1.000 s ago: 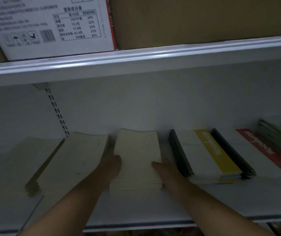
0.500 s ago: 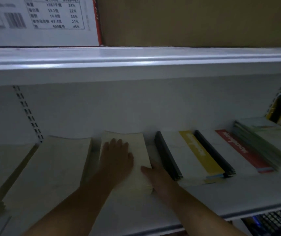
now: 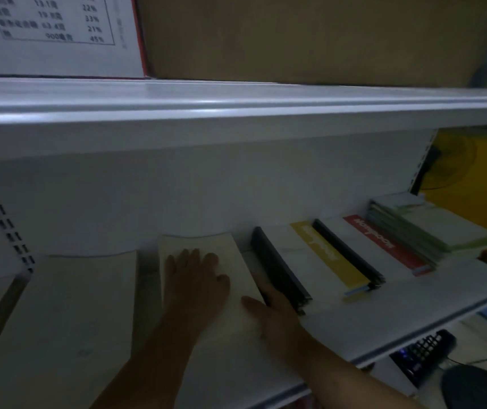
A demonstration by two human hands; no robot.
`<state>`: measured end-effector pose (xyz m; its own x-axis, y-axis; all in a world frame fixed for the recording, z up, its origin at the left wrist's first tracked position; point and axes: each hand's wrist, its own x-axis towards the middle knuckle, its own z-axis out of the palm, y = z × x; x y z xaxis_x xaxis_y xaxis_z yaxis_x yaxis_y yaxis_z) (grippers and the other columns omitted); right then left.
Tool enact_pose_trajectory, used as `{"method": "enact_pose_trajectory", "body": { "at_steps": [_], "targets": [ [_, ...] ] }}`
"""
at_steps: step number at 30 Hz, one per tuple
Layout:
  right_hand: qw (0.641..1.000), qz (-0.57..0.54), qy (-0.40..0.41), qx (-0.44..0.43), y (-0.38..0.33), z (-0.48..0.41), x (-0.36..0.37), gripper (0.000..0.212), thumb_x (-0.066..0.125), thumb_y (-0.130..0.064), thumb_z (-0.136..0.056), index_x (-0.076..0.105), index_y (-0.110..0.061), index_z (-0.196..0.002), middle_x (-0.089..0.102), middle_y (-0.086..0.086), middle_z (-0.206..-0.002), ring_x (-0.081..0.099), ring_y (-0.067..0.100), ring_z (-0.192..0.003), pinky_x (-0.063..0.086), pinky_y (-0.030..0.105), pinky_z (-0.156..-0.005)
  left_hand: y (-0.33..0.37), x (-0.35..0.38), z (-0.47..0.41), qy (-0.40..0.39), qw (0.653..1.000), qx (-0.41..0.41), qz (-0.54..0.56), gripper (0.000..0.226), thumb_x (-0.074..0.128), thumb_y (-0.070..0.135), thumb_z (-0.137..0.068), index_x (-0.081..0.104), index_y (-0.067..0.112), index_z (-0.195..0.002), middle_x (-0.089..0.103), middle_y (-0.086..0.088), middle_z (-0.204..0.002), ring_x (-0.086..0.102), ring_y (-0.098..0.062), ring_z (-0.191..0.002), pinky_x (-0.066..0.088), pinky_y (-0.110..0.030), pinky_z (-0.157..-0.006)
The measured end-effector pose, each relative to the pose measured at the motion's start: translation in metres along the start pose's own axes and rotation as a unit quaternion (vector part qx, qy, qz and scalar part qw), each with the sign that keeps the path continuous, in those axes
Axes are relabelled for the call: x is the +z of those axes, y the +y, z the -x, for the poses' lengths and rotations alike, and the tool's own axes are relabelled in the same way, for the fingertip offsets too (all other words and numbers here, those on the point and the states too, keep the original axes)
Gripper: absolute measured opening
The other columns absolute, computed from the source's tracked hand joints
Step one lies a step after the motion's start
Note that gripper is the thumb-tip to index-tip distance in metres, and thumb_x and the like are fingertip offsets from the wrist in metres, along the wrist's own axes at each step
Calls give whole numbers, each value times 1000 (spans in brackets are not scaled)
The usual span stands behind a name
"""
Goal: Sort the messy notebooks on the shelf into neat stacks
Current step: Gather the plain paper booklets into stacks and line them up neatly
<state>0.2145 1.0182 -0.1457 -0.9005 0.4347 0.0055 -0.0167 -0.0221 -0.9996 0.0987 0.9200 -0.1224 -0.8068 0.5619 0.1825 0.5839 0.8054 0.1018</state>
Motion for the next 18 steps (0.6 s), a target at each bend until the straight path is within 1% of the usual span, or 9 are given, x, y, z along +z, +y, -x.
{"method": "enact_pose_trajectory", "body": {
  "at_steps": [3,6,8,10,11,13,14,16,18],
  "targets": [
    [999,32,6,-11,-1,4,2,41,53,-2,-92,62,-41,-103,71,-19,-96,67,2,-91,51,17,-72,3,-3,2,24,999,22,-15,51,27,38,-83,55,26,-123,48,3,-131,41,-19,-122,30,-36,-103],
    [998,52,8,-26,-6,8,2,40,52,-3,-93,60,-42,-101,67,-22,-97,65,-5,-87,49,12,-70,6,-1,4,34,996,69,39,37,38,25,-92,58,19,-122,50,0,-124,45,-20,-116,42,-31,-92],
    [996,62,29,-51,-11,14,1,36,52,-6,-94,58,-41,-103,62,-24,-104,60,-14,-89,45,5,-72,5,2,4,43,993,64,92,33,42,21,-93,60,21,-121,53,0,-120,51,-19,-112,43,-30,-88],
    [993,83,63,-60,-7,25,0,31,53,-12,-95,56,-32,-117,54,-19,-120,50,-19,-101,37,-5,-76,2,4,4,60,989,50,123,32,43,21,-93,62,24,-118,56,1,-117,56,-19,-107,43,-28,-86],
    [989,105,76,-72,-3,34,0,31,54,-19,-94,56,-35,-120,51,-17,-127,47,-20,-105,35,-6,-79,1,5,4,66,988,44,133,31,43,20,-94,64,24,-116,57,1,-116,58,-19,-105,43,-28,-85],
    [977,167,61,-116,3,52,-6,26,55,-40,-84,61,-55,-105,57,-24,-126,47,-21,-110,38,2,-90,1,7,3,65,987,37,144,28,46,18,-92,67,23,-112,60,0,-112,60,-21,-102,45,-30,-84],
    [971,198,45,-130,1,55,-15,24,52,-46,-79,63,-57,-99,57,-31,-122,48,-19,-112,40,8,-95,0,7,3,63,987,33,146,28,46,18,-91,67,23,-109,61,-1,-111,60,-22,-101,46,-31,-85],
    [952,258,28,-163,-9,44,-45,30,48,-46,-80,66,-42,-104,48,-36,-124,45,-12,-115,40,15,-99,0,2,3,43,989,27,140,29,44,21,-91,68,24,-108,61,-2,-110,60,-23,-102,45,-31,-88],
    [939,304,24,-159,-28,27,-83,25,51,-33,-90,65,-27,-109,40,-27,-128,41,-3,-121,37,20,-102,5,-12,1,-9,992,-2,123,26,46,18,-93,65,26,-109,60,-5,-116,57,-22,-108,41,-28,-93]
  ]
}}
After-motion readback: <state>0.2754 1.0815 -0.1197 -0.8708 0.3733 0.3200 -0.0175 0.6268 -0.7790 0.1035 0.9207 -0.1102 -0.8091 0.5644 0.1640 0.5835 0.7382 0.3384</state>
